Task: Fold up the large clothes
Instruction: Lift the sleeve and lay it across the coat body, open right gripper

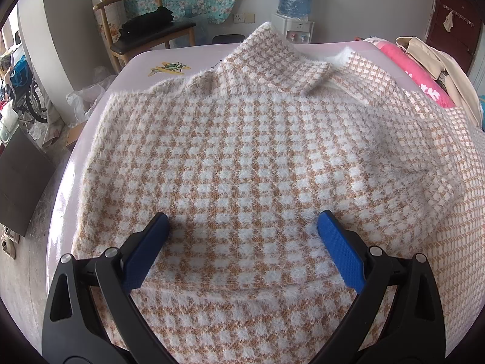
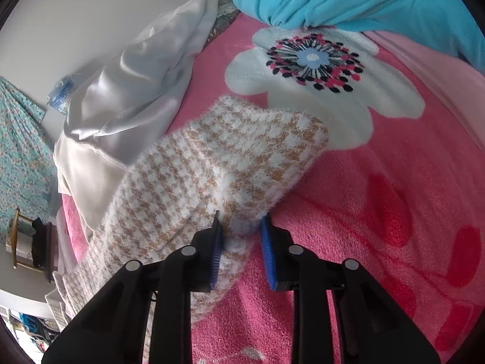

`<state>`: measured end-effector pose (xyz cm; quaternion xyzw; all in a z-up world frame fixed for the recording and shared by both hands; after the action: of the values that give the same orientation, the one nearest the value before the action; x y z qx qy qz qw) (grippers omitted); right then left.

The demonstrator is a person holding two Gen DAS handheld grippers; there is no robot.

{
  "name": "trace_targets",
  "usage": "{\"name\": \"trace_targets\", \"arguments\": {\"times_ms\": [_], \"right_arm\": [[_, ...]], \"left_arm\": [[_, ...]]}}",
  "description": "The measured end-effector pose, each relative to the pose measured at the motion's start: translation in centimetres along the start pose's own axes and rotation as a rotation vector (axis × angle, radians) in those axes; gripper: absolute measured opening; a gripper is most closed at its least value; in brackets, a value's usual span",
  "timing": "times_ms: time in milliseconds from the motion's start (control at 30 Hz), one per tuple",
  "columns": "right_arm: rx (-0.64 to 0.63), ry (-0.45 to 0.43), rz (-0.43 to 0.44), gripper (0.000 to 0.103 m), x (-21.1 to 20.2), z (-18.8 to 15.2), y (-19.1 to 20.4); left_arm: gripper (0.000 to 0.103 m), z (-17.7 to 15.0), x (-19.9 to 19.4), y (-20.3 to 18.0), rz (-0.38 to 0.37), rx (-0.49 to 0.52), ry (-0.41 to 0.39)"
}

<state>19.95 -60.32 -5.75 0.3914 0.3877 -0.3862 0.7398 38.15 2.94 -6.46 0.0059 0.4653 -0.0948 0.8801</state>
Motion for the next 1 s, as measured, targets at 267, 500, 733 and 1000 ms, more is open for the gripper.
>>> {"name": "trace_targets", "arguments": {"times_ms": [267,500,733,1000], "right_arm": [[-0.158,-0.149,-0.022,0.014,-5.5,-0.4,3.6],[-0.269,-0.252,0.080,0.011,-11.2,-2.1,7.8],[-0.454,-0.341,0.224,0.010,-17.6,-6.3,14.7],[-0.628,-0.354,0.469,0.010,-22.5,-11.7,22.6]], "left_arm": [[0.095,-0.1,-0.1,0.0,0.001,0.000,-0.001],[0.095,-0.2,-0.1,-0.1,0.000,0.000,-0.004],[0.095,-0.1,0.0,0.0,-0.003,0.003,-0.007],[0.095,0.5,0.1,0.3,-0.021,0.010,-0.010]]}}
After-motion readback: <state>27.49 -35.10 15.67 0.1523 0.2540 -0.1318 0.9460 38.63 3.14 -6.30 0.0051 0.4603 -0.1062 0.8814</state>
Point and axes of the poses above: each gripper's, at about its wrist camera, not at the fingertips, and x roughly the way its jaws point, y to its left, z to its top, the point moved 1 cm from there along x, roughly the way its jaws point, and after that the axes turned 5 degrees about -z, right-handed, at the moved point
